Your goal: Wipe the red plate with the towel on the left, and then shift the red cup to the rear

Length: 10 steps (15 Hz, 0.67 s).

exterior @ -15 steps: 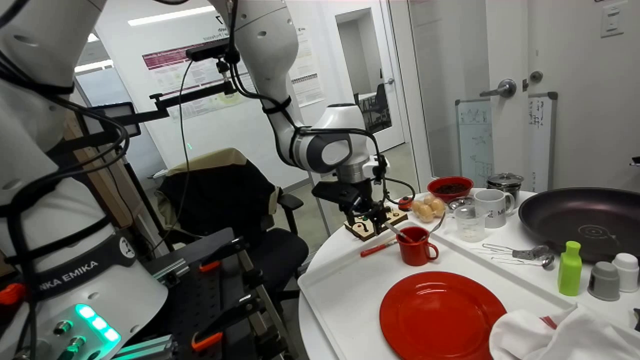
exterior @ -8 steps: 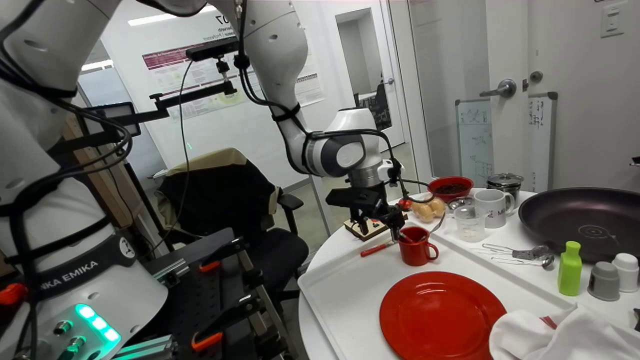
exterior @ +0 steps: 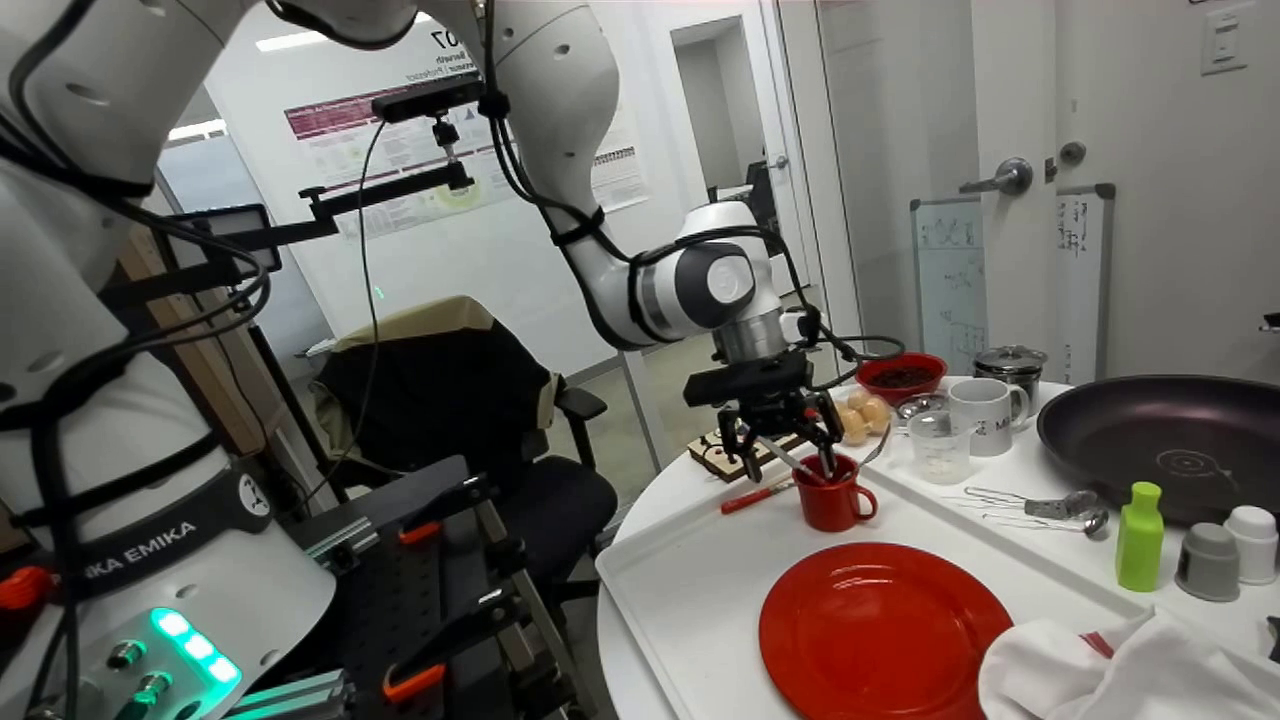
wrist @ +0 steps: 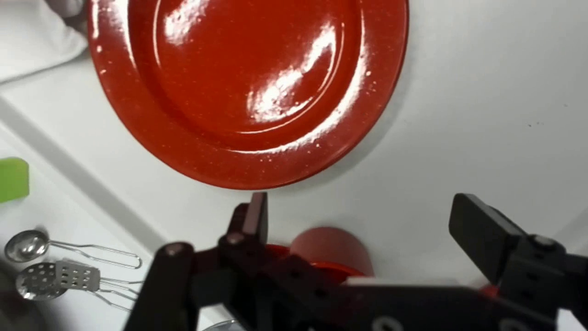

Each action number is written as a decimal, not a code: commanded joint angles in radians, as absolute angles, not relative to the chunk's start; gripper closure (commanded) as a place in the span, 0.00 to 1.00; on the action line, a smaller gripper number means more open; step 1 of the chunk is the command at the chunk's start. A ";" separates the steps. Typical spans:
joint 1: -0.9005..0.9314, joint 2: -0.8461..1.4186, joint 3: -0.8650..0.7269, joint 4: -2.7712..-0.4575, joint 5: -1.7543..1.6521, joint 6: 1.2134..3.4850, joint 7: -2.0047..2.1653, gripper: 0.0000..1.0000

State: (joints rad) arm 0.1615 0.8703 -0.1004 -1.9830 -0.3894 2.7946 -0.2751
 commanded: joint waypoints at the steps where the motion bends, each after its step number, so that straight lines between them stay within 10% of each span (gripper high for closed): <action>1: 0.216 0.897 -0.165 -1.919 -0.507 2.737 -0.308 0.00; 10: 0.177 0.917 -0.161 -1.814 -0.796 2.712 -0.459 0.00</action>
State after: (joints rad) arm 0.1985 0.8930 -0.1817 -1.8669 -0.7152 2.7325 -0.4093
